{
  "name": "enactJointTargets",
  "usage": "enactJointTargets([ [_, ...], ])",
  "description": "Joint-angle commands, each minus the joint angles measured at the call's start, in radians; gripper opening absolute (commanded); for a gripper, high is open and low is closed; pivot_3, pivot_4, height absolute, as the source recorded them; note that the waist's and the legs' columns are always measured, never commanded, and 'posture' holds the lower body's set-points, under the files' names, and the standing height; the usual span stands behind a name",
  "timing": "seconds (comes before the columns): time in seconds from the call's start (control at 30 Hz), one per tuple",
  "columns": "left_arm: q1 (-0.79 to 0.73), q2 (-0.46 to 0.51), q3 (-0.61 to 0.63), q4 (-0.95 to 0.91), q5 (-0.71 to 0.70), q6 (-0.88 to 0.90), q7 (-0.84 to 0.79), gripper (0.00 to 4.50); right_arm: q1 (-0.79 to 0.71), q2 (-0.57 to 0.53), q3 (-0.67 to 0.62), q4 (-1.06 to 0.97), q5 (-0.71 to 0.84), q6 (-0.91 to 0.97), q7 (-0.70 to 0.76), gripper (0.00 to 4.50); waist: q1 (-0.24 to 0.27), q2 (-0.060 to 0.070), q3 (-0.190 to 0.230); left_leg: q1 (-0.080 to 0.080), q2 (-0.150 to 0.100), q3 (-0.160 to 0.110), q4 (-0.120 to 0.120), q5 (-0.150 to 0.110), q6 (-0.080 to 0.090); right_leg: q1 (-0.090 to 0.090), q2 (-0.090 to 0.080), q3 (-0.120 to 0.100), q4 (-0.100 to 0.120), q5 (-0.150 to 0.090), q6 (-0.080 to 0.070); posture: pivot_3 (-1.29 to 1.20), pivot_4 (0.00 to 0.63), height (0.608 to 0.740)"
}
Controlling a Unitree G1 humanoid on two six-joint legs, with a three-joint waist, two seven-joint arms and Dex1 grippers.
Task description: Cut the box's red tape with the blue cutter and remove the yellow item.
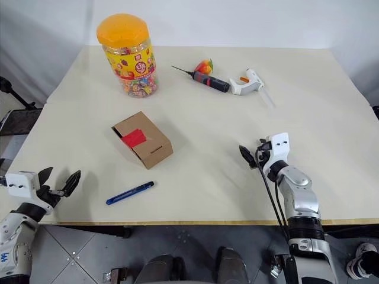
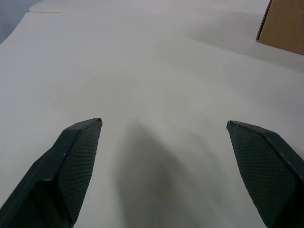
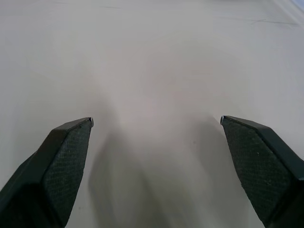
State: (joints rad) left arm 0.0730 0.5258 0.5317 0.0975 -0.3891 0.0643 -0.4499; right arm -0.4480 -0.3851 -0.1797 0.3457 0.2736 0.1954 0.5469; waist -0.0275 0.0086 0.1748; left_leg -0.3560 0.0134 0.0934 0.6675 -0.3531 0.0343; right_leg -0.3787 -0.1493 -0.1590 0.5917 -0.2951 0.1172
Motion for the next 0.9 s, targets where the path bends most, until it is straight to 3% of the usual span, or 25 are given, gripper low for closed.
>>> enactJointTargets([
  [0.03,-0.010,0.021,0.012,-0.026,0.011,-0.012,0.008,4.47,-0.022,-0.011,-0.012,-0.011,0.003,-0.028,-0.001,4.50,0.000,0.000,0.000,0.000,0.000,0.000,0.000,0.000,0.000,0.000,0.000,0.000,0.000,0.000,0.000,0.00,0.150,0.740],
  [0.47,-0.101,0.033,-0.007,-0.003,0.019,0.017,0.018,4.47,-0.014,-0.011,-0.008,-0.071,0.001,-0.013,-0.009,4.50,0.001,0.000,0.000,0.000,0.000,0.000,0.000,0.000,0.000,0.000,0.000,-0.001,0.001,0.000,0.000,0.00,0.150,0.740],
  [0.67,-0.185,0.043,-0.053,0.032,0.031,0.007,-0.015,4.47,-0.014,0.017,0.049,-0.218,0.058,0.065,0.056,4.50,0.001,0.000,0.000,0.000,0.000,0.000,0.001,0.000,0.000,0.000,0.001,-0.001,0.001,0.000,0.000,0.00,0.150,0.740],
  [0.83,-0.319,0.119,-0.102,0.209,0.031,-0.036,-0.162,4.47,-0.042,-0.003,0.151,-0.349,0.049,0.212,0.079,4.50,0.000,0.000,0.000,0.000,0.000,0.001,0.001,0.000,0.000,-0.002,0.002,-0.001,0.003,0.000,0.000,0.00,0.150,0.740],
  [0.9,-0.424,0.148,-0.094,0.359,0.047,-0.096,-0.162,4.50,-0.070,-0.019,0.176,-0.366,0.059,0.273,0.103,4.13,0.001,0.000,0.000,-0.001,0.000,0.002,0.001,0.000,-0.001,-0.003,0.002,-0.001,0.004,0.000,0.000,0.00,0.150,0.740],
])
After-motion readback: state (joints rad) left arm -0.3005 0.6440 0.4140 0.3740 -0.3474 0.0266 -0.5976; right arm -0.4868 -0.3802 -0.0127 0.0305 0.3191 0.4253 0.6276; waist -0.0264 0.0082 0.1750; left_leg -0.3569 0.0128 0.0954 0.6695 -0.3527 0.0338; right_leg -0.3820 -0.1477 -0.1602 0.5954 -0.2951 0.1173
